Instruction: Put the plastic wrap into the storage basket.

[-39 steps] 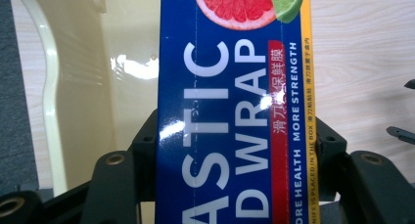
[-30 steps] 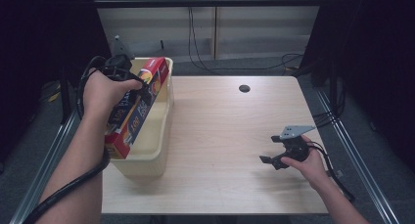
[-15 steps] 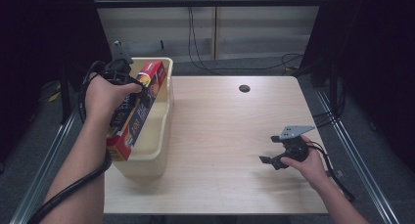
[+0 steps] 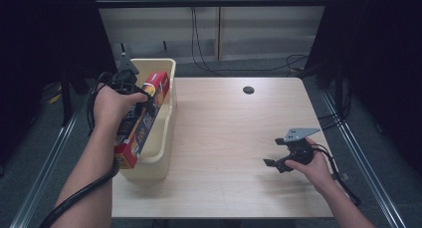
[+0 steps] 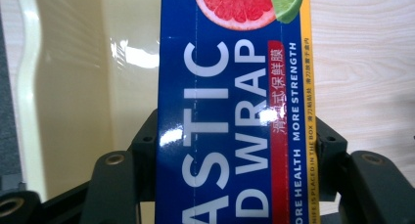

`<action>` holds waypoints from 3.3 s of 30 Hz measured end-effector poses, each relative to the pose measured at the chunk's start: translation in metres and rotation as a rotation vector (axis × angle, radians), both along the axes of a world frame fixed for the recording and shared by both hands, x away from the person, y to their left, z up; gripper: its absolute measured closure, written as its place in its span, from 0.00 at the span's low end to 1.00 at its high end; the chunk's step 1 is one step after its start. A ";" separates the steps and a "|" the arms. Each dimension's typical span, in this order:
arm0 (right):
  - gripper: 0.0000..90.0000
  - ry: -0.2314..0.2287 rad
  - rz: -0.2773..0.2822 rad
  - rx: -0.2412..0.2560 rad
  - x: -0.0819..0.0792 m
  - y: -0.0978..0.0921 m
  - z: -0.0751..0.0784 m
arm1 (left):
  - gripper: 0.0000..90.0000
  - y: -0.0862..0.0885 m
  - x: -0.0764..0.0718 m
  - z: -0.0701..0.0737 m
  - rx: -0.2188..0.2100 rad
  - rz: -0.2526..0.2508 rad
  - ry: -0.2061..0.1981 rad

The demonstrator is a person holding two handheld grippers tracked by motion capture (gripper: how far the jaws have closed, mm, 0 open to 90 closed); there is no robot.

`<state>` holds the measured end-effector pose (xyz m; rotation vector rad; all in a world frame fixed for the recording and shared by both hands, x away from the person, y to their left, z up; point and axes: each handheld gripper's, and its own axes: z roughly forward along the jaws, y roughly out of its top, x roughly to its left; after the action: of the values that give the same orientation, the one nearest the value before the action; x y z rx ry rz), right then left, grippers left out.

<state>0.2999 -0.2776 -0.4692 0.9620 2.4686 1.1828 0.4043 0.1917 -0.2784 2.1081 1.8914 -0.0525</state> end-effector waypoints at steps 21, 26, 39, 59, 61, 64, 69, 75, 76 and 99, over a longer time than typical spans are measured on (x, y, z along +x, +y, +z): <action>0.07 -0.001 0.004 -0.002 0.000 0.000 0.000 | 0.45 -0.001 0.002 -0.027 0.000 0.019 0.077; 0.07 -0.002 0.004 -0.004 0.000 0.001 -0.001 | 0.45 -0.002 0.003 -0.034 -0.004 0.025 0.088; 0.07 -0.005 0.000 -0.007 0.000 0.001 -0.001 | 0.44 -0.003 0.003 -0.048 0.006 0.027 0.120; 0.07 -0.007 0.004 -0.009 0.000 0.001 -0.002 | 0.41 -0.002 0.006 -0.059 0.006 0.055 0.173; 0.07 -0.007 0.004 -0.009 0.000 0.001 -0.002 | 0.41 -0.002 0.007 -0.058 0.010 0.041 0.174; 0.07 -0.006 0.002 -0.010 0.000 0.001 -0.002 | 0.41 -0.001 0.007 -0.054 -0.005 0.054 0.152; 0.07 -0.006 -0.001 -0.002 0.000 0.001 0.000 | 0.41 0.002 0.006 -0.036 -0.042 0.077 0.084; 0.07 -0.007 -0.001 -0.004 -0.001 0.001 0.000 | 0.42 -0.004 0.007 -0.023 -0.106 0.048 0.039; 0.07 -0.007 -0.001 -0.004 -0.001 0.001 0.000 | 0.42 -0.004 0.007 -0.023 -0.106 0.048 0.039; 0.07 -0.014 -0.002 0.002 -0.002 0.000 0.003 | 0.31 -0.063 0.010 -0.015 -0.176 -0.112 -0.084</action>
<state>0.2977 -0.2777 -0.4665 0.9534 2.4560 1.1878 0.4147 0.1291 -0.2933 2.0617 1.6559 -0.1473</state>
